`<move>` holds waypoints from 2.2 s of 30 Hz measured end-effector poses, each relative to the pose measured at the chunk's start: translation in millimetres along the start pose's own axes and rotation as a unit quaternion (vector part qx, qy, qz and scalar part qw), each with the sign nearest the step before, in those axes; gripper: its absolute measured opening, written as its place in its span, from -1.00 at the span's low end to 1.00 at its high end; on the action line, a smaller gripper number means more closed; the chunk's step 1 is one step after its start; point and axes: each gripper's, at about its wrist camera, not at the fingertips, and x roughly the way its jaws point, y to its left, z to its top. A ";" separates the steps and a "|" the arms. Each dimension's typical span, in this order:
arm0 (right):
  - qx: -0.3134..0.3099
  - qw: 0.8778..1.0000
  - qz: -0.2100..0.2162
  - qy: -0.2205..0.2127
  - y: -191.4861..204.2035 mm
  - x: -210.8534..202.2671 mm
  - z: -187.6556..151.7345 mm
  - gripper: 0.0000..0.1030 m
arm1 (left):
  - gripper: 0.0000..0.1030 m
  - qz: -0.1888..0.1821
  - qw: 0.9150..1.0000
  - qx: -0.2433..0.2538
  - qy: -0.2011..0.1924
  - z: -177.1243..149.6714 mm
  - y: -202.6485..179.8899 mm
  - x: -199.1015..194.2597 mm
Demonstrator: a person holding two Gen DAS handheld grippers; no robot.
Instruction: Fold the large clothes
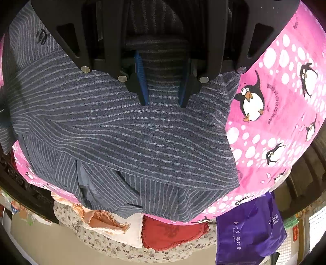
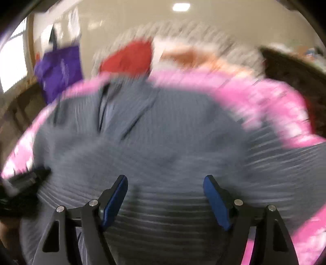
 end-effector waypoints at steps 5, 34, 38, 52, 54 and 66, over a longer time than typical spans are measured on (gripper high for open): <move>0.057 0.989 -0.136 -0.026 -154.2 -48.7 -4.8 0.66 | -0.41 -0.004 1.000 -0.004 0.000 0.0 1.6 0.0; 0.285 0.950 -0.037 -0.124 -286.2 -182.6 -9.1 -0.89 | -0.40 0.034 0.999 0.031 0.009 4.5 -14.4 -8.8; 0.238 0.964 0.009 -0.117 -221.8 -171.4 12.9 -0.89 | -0.40 -0.024 1.000 -0.017 -0.010 12.7 1.0 -45.6; -0.010 0.980 0.181 0.077 97.9 19.4 -53.8 -0.89 | -0.40 -0.146 0.988 -0.034 0.022 18.9 -10.3 -76.3; -0.020 0.982 0.161 0.099 93.7 25.4 -71.0 -0.76 | -0.40 -0.166 0.985 -0.031 0.038 16.1 -21.0 -68.7; -0.021 0.992 0.074 0.102 59.5 -40.2 -139.3 0.39 | -0.39 -0.335 0.934 -0.030 0.120 -8.0 -99.7 -31.8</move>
